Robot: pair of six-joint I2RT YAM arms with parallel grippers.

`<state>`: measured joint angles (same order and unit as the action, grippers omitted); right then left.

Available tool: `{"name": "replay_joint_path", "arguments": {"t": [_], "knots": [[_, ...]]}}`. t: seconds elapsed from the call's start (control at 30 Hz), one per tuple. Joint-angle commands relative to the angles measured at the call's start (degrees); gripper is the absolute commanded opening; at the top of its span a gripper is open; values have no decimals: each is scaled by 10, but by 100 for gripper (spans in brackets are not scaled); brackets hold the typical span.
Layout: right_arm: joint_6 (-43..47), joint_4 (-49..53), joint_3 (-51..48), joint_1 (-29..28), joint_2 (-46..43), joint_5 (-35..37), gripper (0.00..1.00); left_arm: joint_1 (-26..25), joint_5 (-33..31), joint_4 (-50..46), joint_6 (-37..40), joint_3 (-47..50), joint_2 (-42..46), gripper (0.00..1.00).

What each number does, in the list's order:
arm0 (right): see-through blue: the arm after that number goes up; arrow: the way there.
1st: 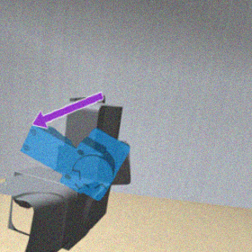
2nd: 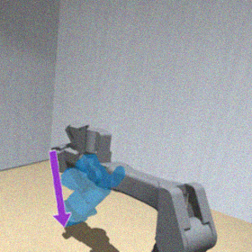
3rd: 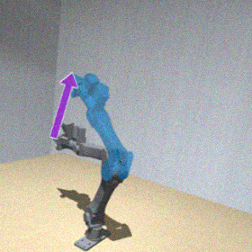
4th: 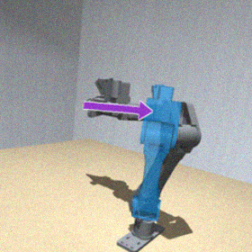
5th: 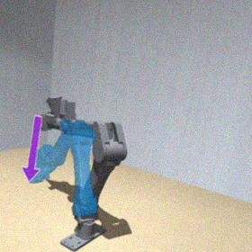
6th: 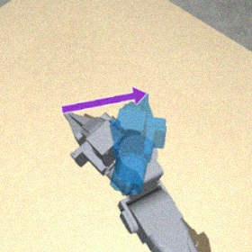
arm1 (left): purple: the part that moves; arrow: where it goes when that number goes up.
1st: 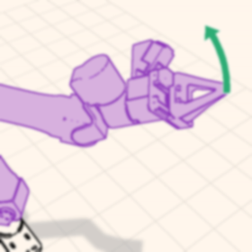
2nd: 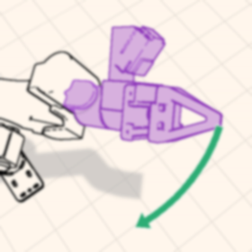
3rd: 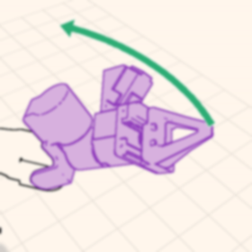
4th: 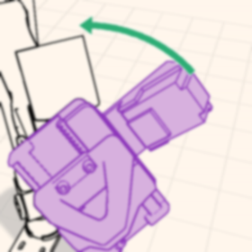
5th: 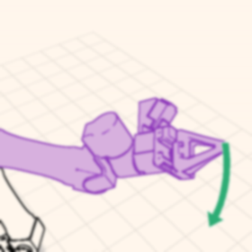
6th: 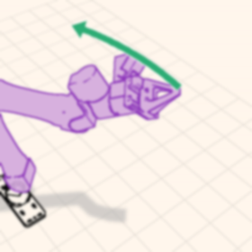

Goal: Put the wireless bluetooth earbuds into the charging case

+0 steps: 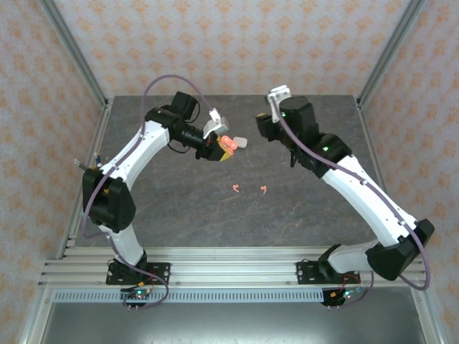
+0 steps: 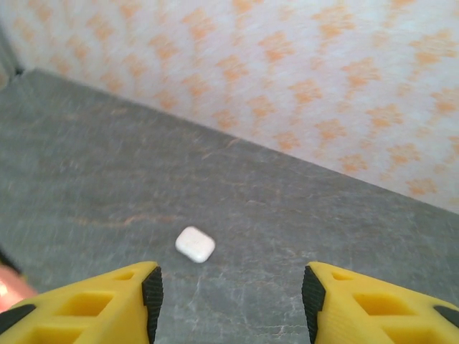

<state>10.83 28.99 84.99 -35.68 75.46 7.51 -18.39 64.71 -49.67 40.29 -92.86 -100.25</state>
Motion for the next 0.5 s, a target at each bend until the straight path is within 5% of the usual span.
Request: {"name": "replay_joint_path", "arguments": {"t": [0.0, 0.47], "knots": [[-100, -5, -24, 22, -9, 21, 56, -6, -77, 159, -84, 45, 55, 0], [-283, 5, -86, 59, 4, 33, 56, -39, -424, 761, -381, 364, 185, 0]]}}
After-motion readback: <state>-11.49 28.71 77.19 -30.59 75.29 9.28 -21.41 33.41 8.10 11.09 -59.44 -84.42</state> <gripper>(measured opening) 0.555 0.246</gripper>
